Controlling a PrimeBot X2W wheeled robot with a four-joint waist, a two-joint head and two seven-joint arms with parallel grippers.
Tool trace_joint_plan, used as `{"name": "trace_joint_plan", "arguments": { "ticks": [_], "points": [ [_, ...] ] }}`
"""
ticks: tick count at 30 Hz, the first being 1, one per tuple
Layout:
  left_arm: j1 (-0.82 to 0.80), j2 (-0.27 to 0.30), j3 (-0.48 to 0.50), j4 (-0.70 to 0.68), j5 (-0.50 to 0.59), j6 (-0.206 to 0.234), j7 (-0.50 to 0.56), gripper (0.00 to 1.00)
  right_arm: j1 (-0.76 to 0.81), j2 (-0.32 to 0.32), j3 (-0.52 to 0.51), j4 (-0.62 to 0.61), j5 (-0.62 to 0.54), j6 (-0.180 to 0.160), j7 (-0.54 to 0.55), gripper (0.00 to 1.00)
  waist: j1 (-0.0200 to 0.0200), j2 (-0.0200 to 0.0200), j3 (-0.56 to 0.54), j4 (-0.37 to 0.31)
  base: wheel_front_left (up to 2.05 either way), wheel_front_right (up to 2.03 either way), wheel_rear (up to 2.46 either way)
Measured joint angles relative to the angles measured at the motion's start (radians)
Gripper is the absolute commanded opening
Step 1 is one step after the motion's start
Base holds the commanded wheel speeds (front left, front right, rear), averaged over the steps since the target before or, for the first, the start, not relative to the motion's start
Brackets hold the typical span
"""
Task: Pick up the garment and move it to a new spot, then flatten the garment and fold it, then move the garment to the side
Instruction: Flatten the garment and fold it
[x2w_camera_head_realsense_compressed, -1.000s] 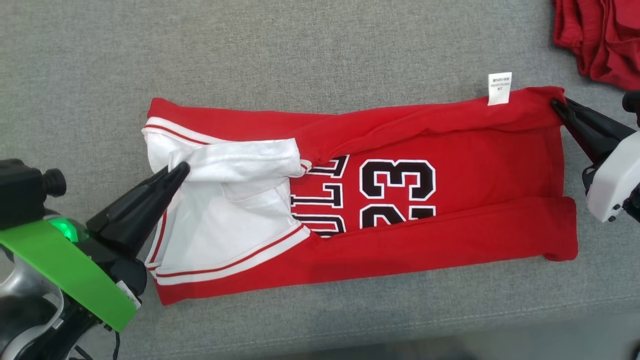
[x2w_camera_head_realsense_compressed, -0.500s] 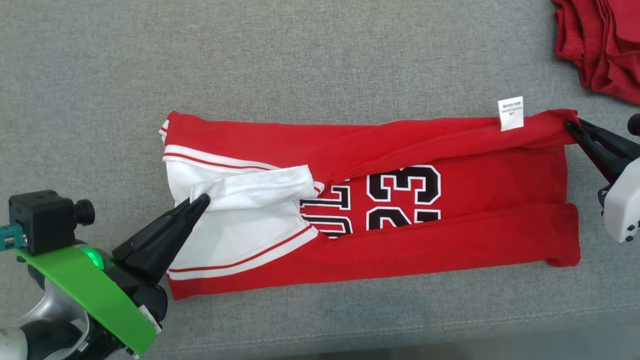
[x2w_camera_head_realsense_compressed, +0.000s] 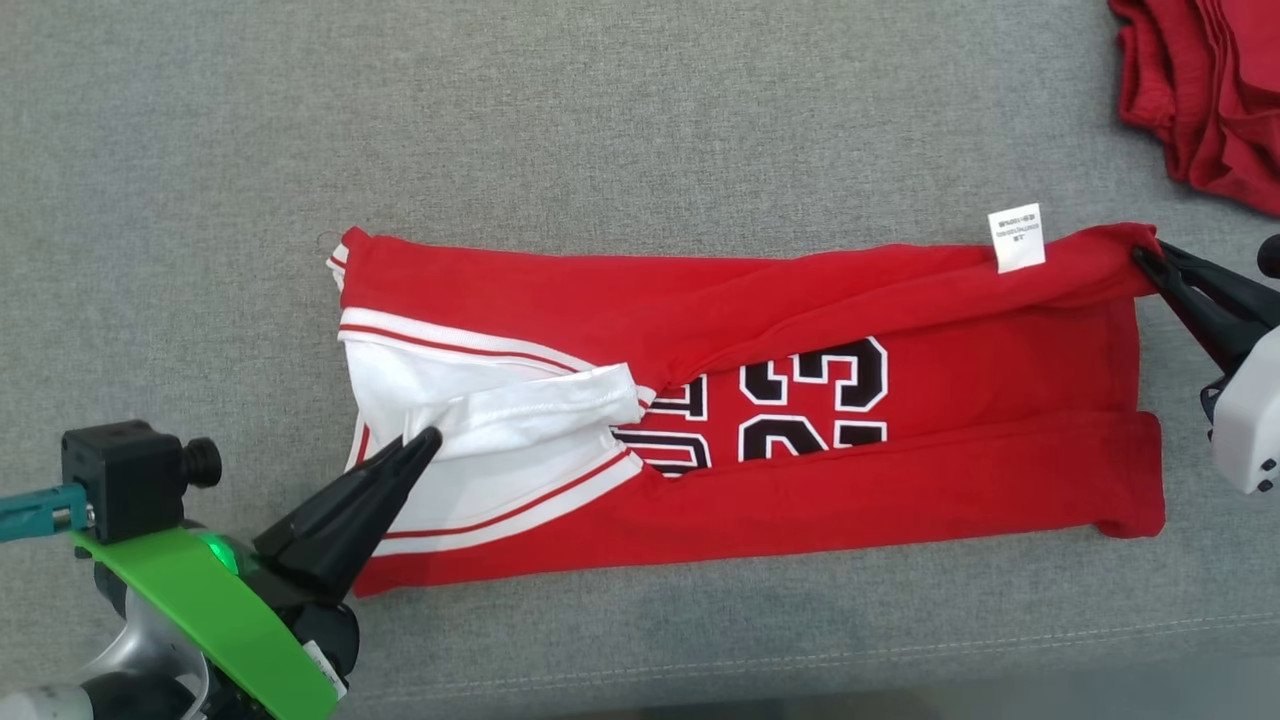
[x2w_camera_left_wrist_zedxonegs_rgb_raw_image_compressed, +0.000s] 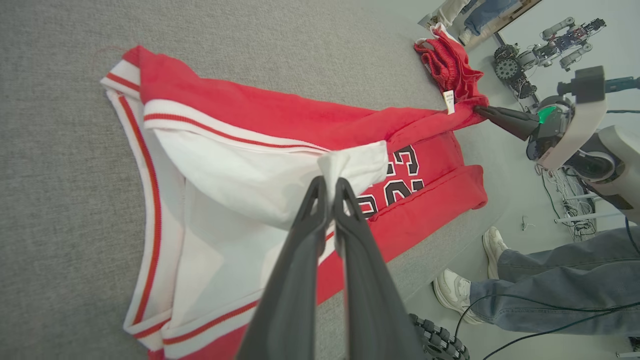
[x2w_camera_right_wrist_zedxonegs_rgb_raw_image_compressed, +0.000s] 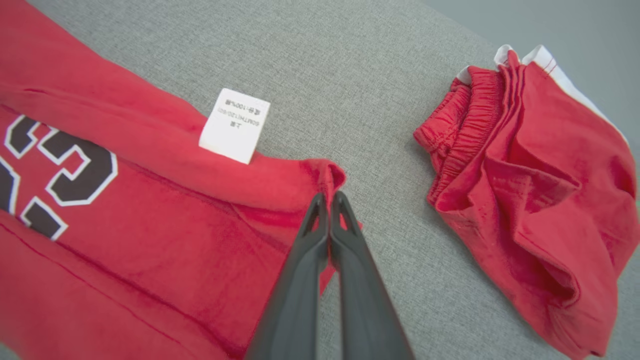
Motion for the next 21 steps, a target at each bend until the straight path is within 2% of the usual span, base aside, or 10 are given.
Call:
{"name": "trace_joint_plan", "arguments": {
  "ticks": [21],
  "points": [
    [0.066, 0.0, 0.003, 0.064, 0.003, 0.009, -0.01, 0.0, 0.046, -0.032, -0.001, -0.023, -0.025, -0.005, -0.002, 0.0, 0.0, 0.0, -0.009, -0.007, 0.0, 0.0, 0.0]
  ]
}}
